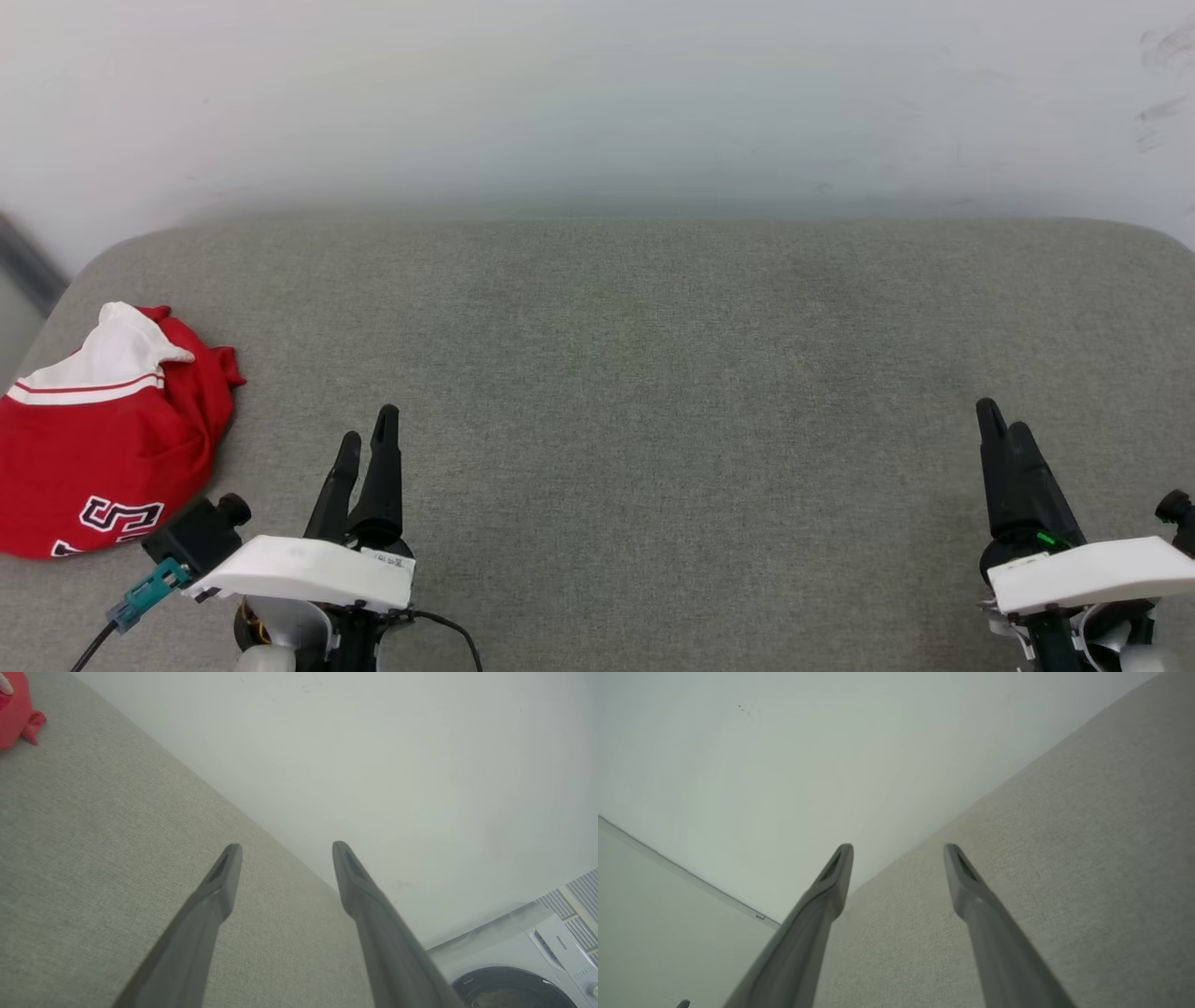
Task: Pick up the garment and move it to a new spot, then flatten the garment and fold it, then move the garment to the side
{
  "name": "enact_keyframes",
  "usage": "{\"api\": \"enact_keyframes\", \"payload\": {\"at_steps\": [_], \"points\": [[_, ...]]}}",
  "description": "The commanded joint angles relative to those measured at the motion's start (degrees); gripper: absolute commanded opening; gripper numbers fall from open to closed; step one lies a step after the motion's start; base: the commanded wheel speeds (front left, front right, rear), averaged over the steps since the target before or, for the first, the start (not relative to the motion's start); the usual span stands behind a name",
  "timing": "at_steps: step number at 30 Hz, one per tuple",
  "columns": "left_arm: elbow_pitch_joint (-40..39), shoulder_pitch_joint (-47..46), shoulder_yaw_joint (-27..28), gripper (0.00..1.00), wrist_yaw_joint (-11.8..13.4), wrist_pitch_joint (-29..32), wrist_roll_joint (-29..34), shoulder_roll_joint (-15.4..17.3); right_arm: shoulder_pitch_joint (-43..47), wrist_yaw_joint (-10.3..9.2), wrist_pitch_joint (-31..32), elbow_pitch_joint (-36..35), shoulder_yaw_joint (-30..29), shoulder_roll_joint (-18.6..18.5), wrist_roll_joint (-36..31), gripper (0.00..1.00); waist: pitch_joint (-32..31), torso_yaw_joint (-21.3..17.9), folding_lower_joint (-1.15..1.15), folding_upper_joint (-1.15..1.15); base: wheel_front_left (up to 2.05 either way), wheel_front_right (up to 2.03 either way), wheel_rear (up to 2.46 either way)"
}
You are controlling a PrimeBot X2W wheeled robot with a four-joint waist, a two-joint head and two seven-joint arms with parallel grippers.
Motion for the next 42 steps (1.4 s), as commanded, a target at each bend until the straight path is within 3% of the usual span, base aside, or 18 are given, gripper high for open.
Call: {"api": "enact_keyframes", "payload": {"at_steps": [1,16,42], "points": [[-0.91,-0.52,-0.24,1.0,0.41,-0.7,3.49,0.18,-0.22,0.0,-0.66,-1.42,0.03,0.02,-3.56,1.0,0.03,0.03,0.0,0.0,0.0,0.0,0.0],[-0.82,0.26,-1.92,1.0,2.62,-3.26,19.31,2.01,1.13,0.0,-0.49,-3.65,-0.35,0.47,-19.71,1.0,-0.14,0.32,0.0,0.0,0.0,0.0,0.0],[0.6,-0.04,-5.87,1.0,4.79,-7.19,35.2,3.83,3.16,0.0,0.64,-6.64,-1.9,1.12,-36.68,1.0,-0.25,0.66,0.0,0.0,0.0,0.0,0.0]]}}
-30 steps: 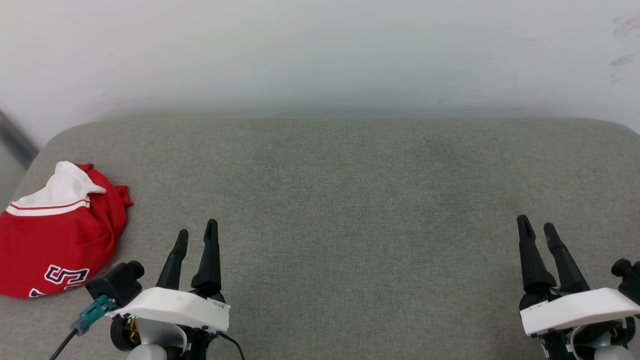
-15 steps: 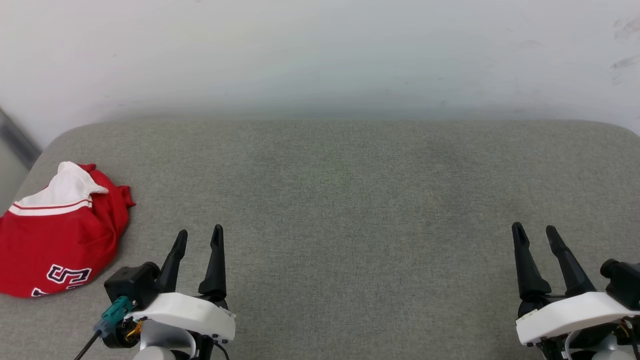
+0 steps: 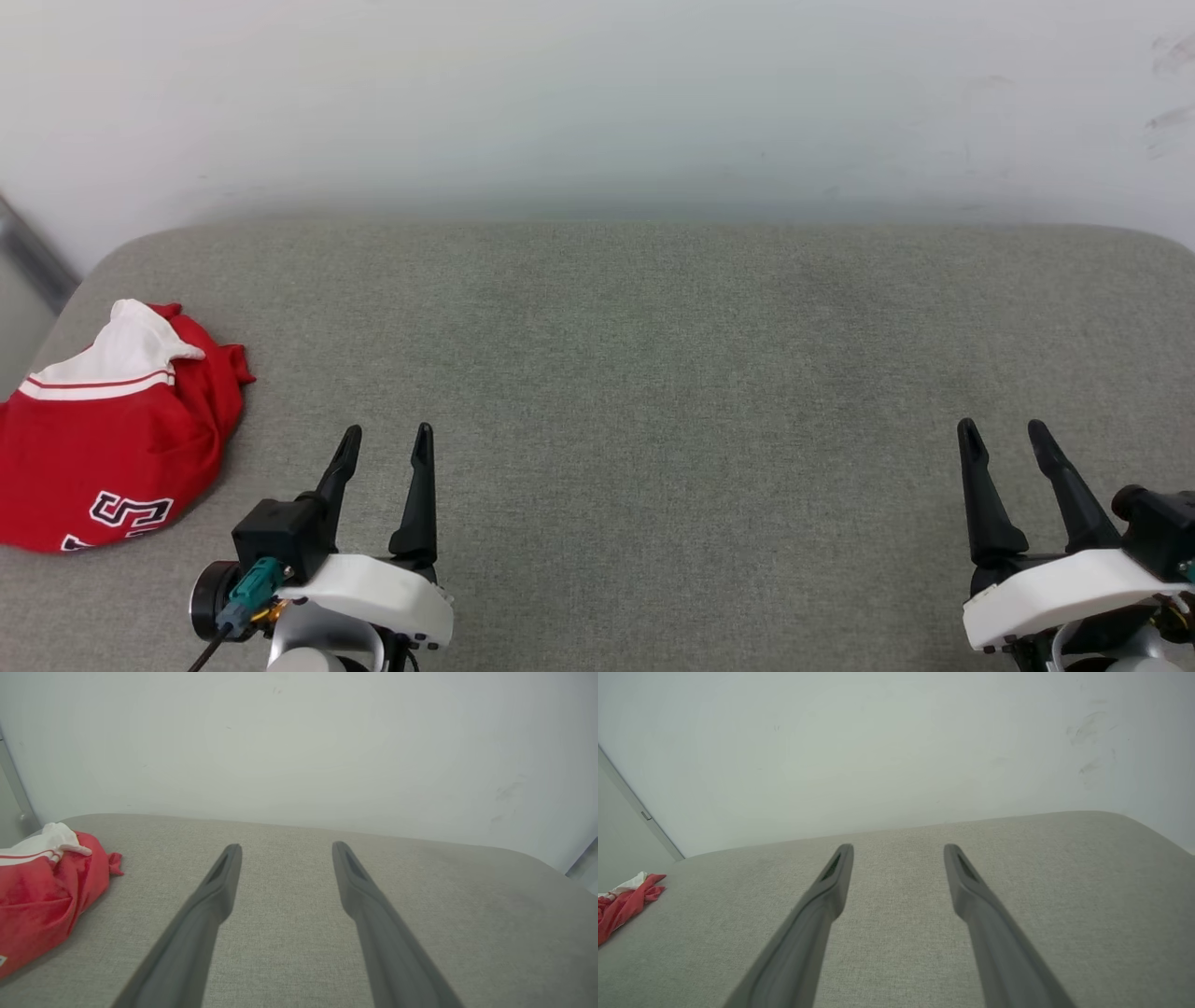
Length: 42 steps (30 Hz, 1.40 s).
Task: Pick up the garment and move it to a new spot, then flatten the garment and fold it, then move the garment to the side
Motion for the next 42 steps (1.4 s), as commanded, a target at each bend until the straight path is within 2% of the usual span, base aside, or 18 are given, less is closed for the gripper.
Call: {"api": "enact_keyframes", "payload": {"at_steps": [1,33,42], "points": [[-0.24,-0.49,-0.27,1.0,0.08,-0.63,1.37,0.29,0.29,0.0,-0.27,-0.71,-0.12,0.09,-1.25,1.0,0.01,-0.03,0.0,0.0,0.0,0.0,0.0],[1.75,-0.68,-1.97,1.0,-0.4,-4.17,13.0,-0.89,1.51,-0.01,-2.37,-1.2,-0.27,0.9,-11.4,1.0,-0.05,0.13,0.0,0.0,0.0,0.0,0.0],[2.51,-1.75,-1.05,1.0,-0.69,-4.34,12.65,-1.61,1.39,-0.01,-2.28,-1.57,0.23,0.9,-10.95,1.0,0.12,3.31,0.0,0.0,0.0,0.0,0.0]]}}
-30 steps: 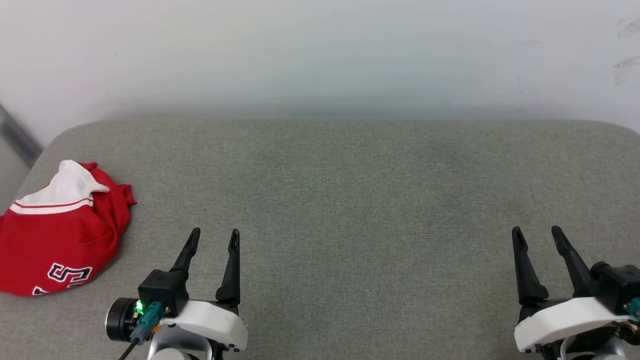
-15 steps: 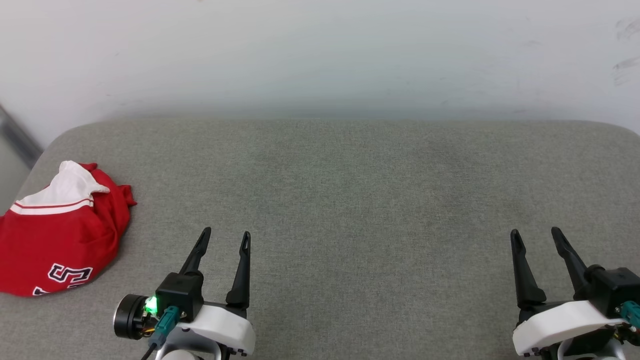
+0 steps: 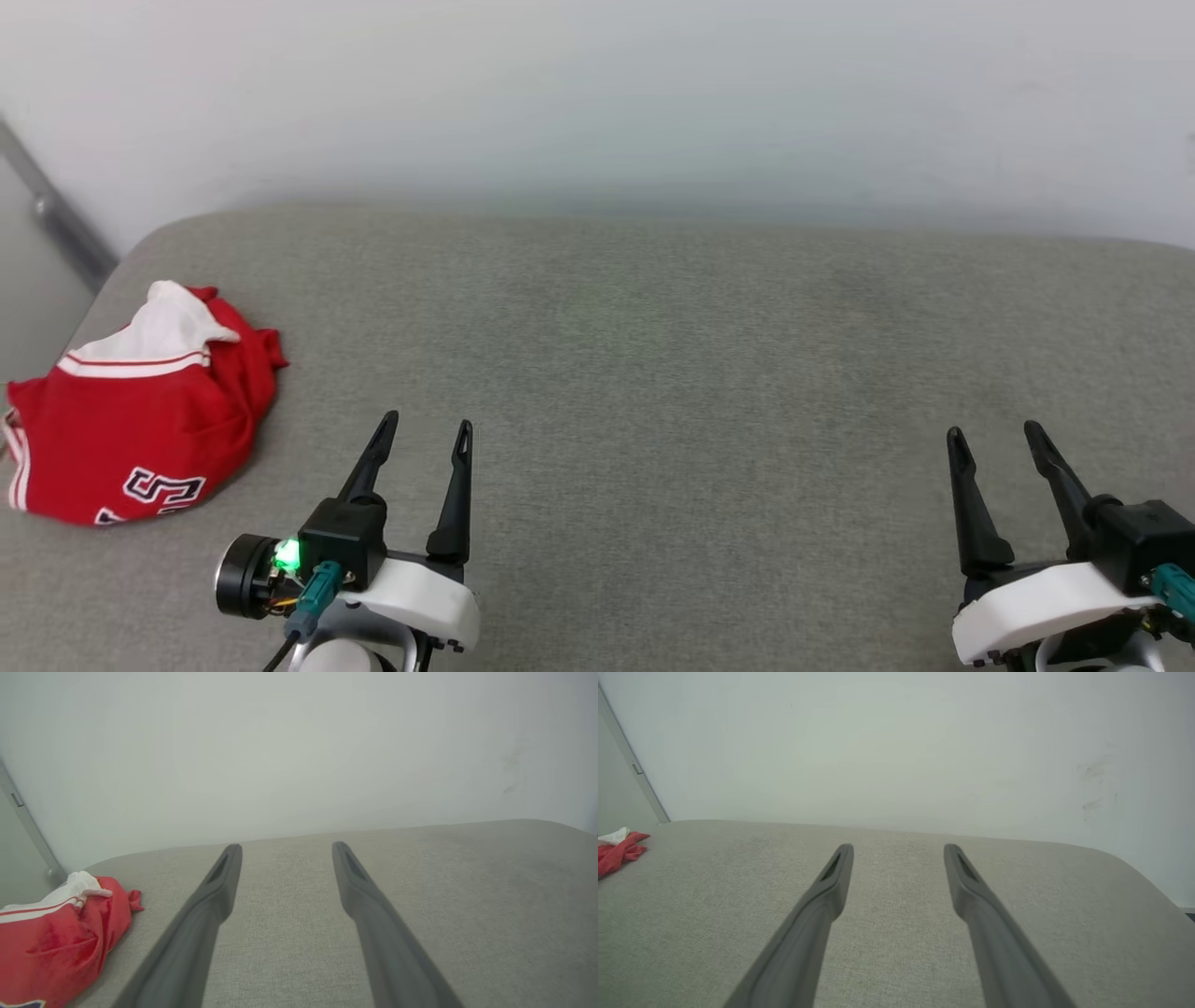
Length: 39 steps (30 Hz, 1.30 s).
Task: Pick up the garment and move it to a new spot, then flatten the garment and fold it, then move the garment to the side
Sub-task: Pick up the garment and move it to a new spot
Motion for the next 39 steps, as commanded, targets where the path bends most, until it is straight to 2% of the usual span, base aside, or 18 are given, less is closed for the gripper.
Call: {"api": "enact_keyframes", "payload": {"at_steps": [1,6,7,11,20,27,39], "points": [[0.04,-0.49,0.43,1.0,0.11,-0.16,-0.22,-0.24,0.23,-0.02,-0.09,-0.42,0.24,0.22,0.4,1.0,0.08,1.7,0.0,0.0,0.0,0.0,0.0],[0.09,-0.96,1.26,1.0,0.34,-0.16,-0.97,-0.7,0.0,-0.02,0.15,-1.01,1.12,0.21,0.45,1.0,0.21,5.04,0.0,0.0,0.0,0.0,0.0],[0.06,-1.11,1.75,1.0,0.45,-0.16,-1.46,-0.9,-0.05,-0.02,0.26,-1.28,1.43,0.2,0.76,1.0,0.34,7.02,0.0,0.0,0.0,0.0,0.0],[-0.05,-1.23,2.65,1.0,0.67,-0.16,-1.95,-1.03,-0.59,-0.02,0.46,-1.69,2.32,0.21,0.84,1.0,0.62,9.99,0.0,0.0,0.0,0.0,0.0],[-0.18,-0.84,4.91,1.0,1.14,-0.16,-2.13,-1.47,-1.62,-0.02,1.19,-3.07,4.75,0.19,1.37,1.0,1.6,20.12,0.0,0.0,0.0,0.0,0.0],[-0.69,0.02,6.61,1.0,1.01,-0.15,-2.47,-1.73,-2.27,-0.03,1.79,-3.89,6.29,0.18,1.31,1.0,2.0,26.58,0.0,0.0,0.0,0.0,0.0],[-3.18,1.87,9.74,1.0,1.34,-0.16,-3.28,-1.91,-5.45,-0.03,2.68,-2.28,9.44,-1.0,1.91,1.0,3.01,27.47,0.0,0.0,0.0,0.0,0.0]]}}
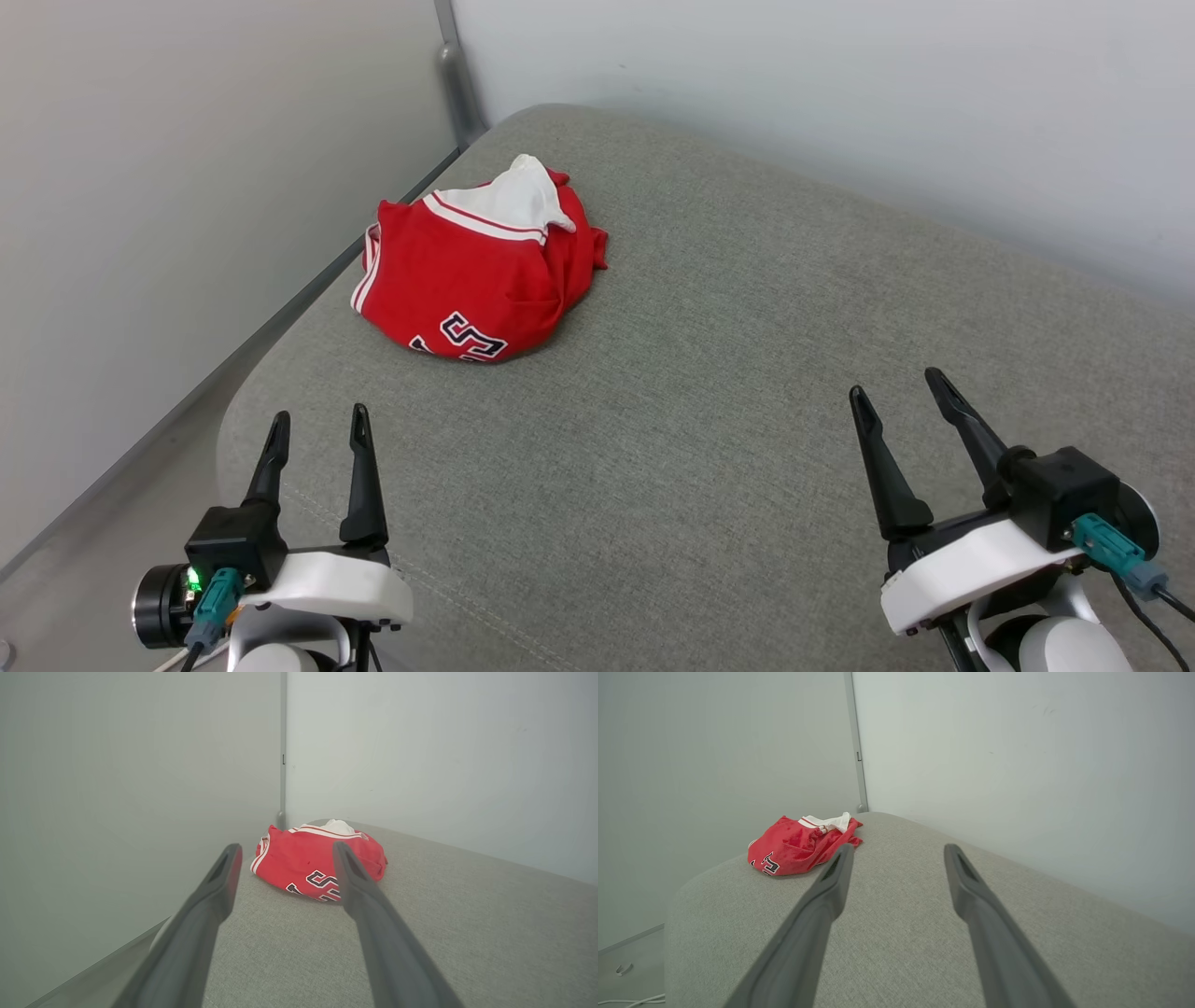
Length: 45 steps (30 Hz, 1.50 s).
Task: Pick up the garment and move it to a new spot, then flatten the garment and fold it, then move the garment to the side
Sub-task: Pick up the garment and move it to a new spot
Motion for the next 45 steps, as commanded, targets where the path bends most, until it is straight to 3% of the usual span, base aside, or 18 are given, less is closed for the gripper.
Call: {"api": "enact_keyframes", "payload": {"at_steps": [1,9,17,22,28,34,38,44,45], "points": [[-0.03,0.31,0.08,1.0,-0.06,-0.16,0.37,-0.09,-0.69,-0.05,-0.18,0.1,-0.05,-0.4,0.53,1.0,-0.05,-0.06,0.0,0.0,0.0,0.0,0.0],[2.52,-6.0,-0.31,1.0,-1.4,-0.16,0.76,-0.08,0.5,-0.04,0.37,-1.34,-1.25,-0.65,0.05,1.0,1.02,-1.11,0.0,0.0,0.0,0.0,0.0],[9.42,-23.2,3.17,1.0,-2.62,2.21,-2.99,2.49,-3.36,-0.04,2.5,-5.12,-0.09,-2.85,0.14,1.0,9.27,-9.09,0.0,0.0,0.0,0.0,0.0],[13.64,-33.9,5.16,1.0,-3.57,13.56,-5.72,7.66,-6.49,-0.04,2.71,-7.26,-0.46,-4.12,0.7,1.0,16.38,-14.45,0.0,0.0,0.0,0.0,0.0],[20.35,-41.93,5.63,1.0,-4.68,36.14,-9.54,14.28,-10.74,-0.04,1.23,-8.16,-0.6,-4.84,0.96,1.0,24.07,-19.0,0.0,0.0,0.0,0.0,0.0],[25.25,-43.31,8.05,1.0,-2.98,51.08,-11.8,19.88,-14.32,-0.03,-0.95,-6.74,0.83,-4.21,1.66,1.0,28.93,-22.45,0.0,0.0,0.0,0.0,0.0],[28.31,-41.52,9.37,1.0,-0.24,58.54,-12.71,21.22,-15.81,-0.04,-2.23,-5.62,1.41,-3.97,1.89,1.0,30.57,-23.71,0.0,0.0,0.0,0.0,0.0],[31.45,-37.13,9.73,1.0,3.2,67.61,-14.47,18.82,-16.71,-0.03,-3.4,-3.9,1.51,-4.16,2.24,1.0,30.99,-24.56,0.0,0.0,0.0,0.0,0.0],[30.97,-36.61,9.78,0.47,3.19,67.34,-14.48,18.88,-16.73,-0.03,-3.48,-3.71,1.61,-4.11,2.32,1.0,30.8,-24.69,0.0,0.0,0.0,0.0,0.0]]}}
